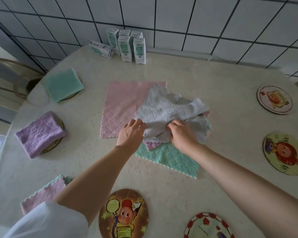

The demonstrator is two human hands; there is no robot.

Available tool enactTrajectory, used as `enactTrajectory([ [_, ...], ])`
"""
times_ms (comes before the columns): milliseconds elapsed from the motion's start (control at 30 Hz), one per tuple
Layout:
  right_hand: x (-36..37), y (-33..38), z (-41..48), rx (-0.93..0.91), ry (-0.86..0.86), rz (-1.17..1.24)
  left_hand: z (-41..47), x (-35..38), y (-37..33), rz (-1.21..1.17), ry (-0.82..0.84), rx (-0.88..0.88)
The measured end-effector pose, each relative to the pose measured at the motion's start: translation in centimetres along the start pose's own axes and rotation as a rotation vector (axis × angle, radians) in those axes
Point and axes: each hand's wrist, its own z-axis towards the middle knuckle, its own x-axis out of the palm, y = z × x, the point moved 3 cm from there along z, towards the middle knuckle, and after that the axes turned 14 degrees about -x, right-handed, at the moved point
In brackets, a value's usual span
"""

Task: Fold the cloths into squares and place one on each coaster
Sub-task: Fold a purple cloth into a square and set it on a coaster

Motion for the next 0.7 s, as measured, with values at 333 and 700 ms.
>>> enactTrajectory([
  [333, -0.2, 0.5, 2.8, 0.075, -0.08, 0.017, 5.2, -3.7, -1.2, -0.554, 0.224, -0.127],
  [700, -3.5, 1.5, 4.7, 0.259, -0.414, 0.265, 7.0, -9.0, -3.2, -0.78, 0.279, -0.069],
])
